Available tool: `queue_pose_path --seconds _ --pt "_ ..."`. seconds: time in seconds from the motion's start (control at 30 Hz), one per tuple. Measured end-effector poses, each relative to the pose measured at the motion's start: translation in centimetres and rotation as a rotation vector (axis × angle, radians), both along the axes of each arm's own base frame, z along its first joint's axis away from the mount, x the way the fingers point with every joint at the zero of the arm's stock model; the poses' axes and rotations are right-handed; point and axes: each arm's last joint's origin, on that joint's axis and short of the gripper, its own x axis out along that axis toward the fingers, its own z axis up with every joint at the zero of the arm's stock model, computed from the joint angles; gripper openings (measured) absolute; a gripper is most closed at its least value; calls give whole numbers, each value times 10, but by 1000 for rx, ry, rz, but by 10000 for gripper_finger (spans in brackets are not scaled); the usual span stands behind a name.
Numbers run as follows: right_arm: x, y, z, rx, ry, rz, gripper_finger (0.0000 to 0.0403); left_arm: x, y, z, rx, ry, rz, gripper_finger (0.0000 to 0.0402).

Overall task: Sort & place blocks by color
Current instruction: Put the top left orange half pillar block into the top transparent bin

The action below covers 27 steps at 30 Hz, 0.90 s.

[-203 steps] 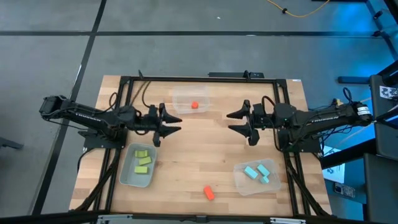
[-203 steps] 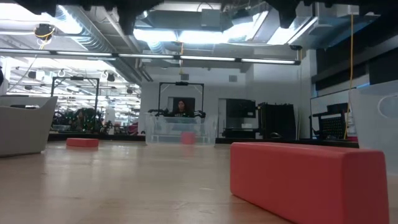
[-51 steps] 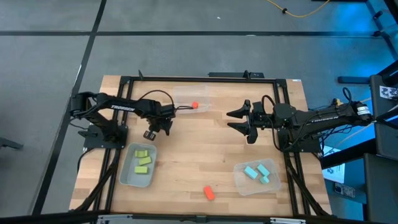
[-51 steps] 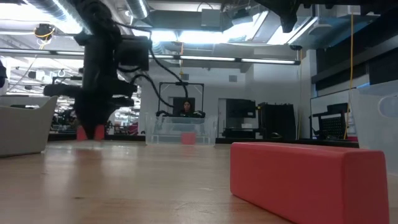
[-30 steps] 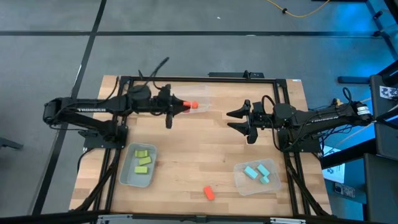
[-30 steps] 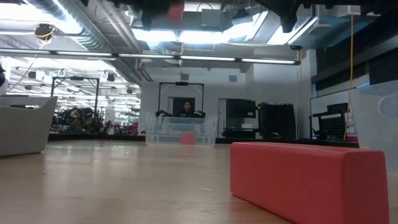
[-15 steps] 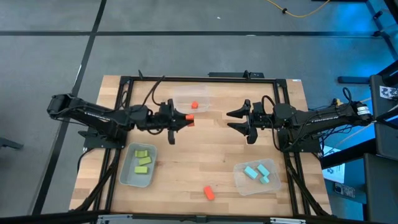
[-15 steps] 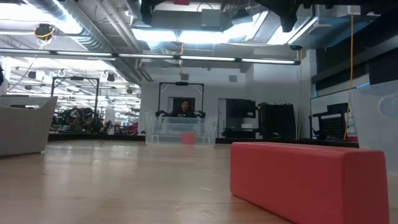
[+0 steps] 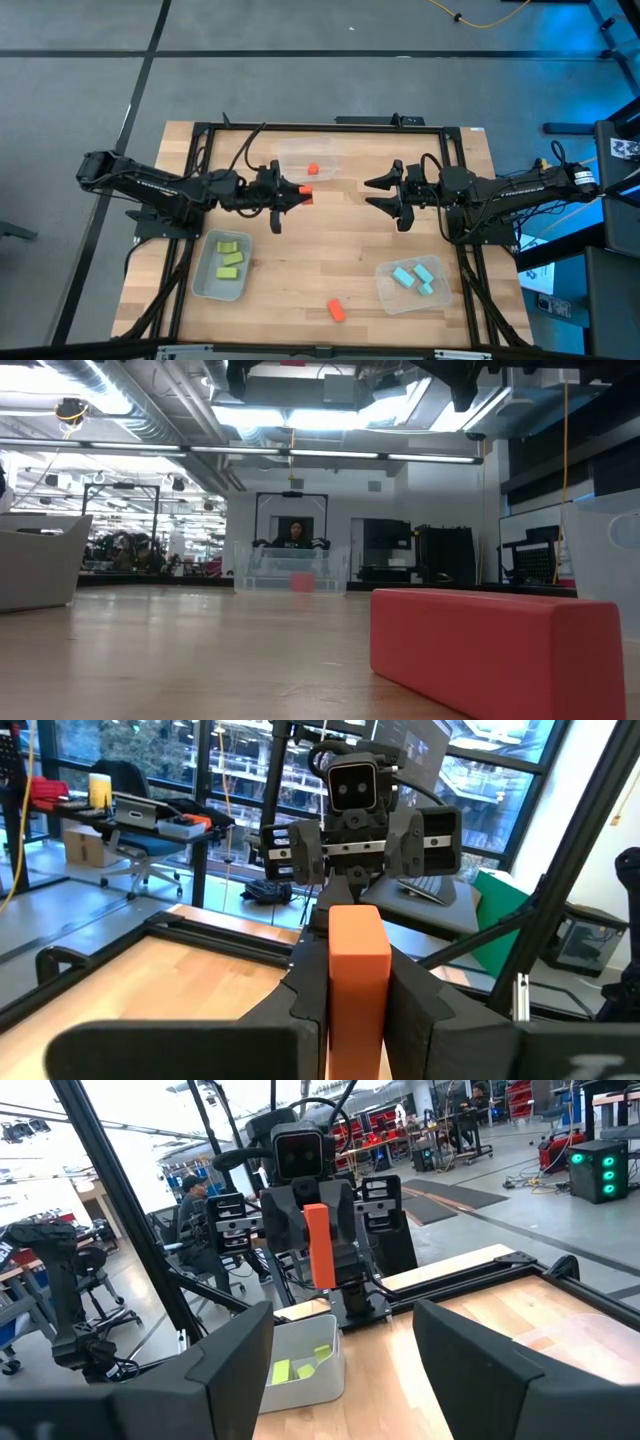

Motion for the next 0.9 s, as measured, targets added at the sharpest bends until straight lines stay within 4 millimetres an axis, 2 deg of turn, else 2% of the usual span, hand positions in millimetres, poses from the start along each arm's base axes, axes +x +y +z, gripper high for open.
queue_pose_path --seconds 0.13,0.23,0.3,0.47,0.6,0.7,0.9 --pt "0 0 0 1 0 0 245 0 0 3 -23 -9 7 50" --pt "0 0 0 2 0 0 245 3 4 17 -22 -20 43 50" --pt "0 0 0 2 0 0 245 6 13 27 -1 45 91 50" --pt "0 0 0 28 0 1 245 9 60 52 43 277 229 50" --pt "0 0 0 28 0 1 245 14 105 58 49 454 282 50" --pt "0 0 0 28 0 1 245 21 134 52 39 595 331 50" --pt "0 0 0 28 1 1 245 49 176 19 -39 873 328 50"
